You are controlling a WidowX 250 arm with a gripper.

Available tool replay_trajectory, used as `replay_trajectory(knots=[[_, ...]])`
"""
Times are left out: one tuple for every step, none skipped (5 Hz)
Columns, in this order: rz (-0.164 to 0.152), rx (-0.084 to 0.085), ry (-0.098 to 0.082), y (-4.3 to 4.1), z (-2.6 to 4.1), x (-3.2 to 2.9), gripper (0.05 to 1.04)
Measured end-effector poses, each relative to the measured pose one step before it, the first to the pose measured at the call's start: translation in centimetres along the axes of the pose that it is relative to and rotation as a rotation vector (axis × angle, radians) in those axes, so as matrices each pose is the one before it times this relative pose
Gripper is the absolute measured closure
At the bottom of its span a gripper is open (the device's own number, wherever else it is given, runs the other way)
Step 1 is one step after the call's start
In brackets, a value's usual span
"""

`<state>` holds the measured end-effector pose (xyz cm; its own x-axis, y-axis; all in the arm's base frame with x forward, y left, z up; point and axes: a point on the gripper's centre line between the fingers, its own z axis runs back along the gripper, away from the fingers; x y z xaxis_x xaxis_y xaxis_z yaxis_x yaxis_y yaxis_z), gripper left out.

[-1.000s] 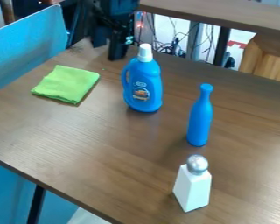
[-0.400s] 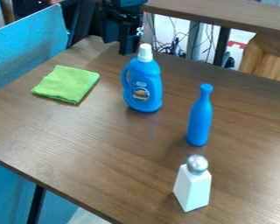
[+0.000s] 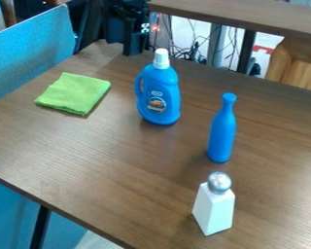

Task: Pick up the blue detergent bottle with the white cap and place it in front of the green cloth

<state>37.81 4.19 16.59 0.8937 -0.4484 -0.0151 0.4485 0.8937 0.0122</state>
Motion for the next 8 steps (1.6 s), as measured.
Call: replay_trajectory(knots=[[0.0174,0.0148,-0.018,0.116,0.639,0.399,0.083],[-0.02,0.0007,0.0223,-0.689,-0.871,1.557,0.083],[-0.0094,-0.009,0.0166,-0.629,-1.032,1.456,0.083],[0.0148,-0.0091,0.0106,-0.12,-0.576,0.18,0.083],[0.0243,-0.0081,-0.0145,-0.112,-0.06,0.261,0.083],[0.0286,-0.0159,0.0264,-0.028,-1.472,0.25,0.083],[0.0368,0.0075,-0.0134,0.231,-0.134,0.297,0.083],[0.034,-0.0054,0.0011,0.33,-0.559,1.0,0.137]])
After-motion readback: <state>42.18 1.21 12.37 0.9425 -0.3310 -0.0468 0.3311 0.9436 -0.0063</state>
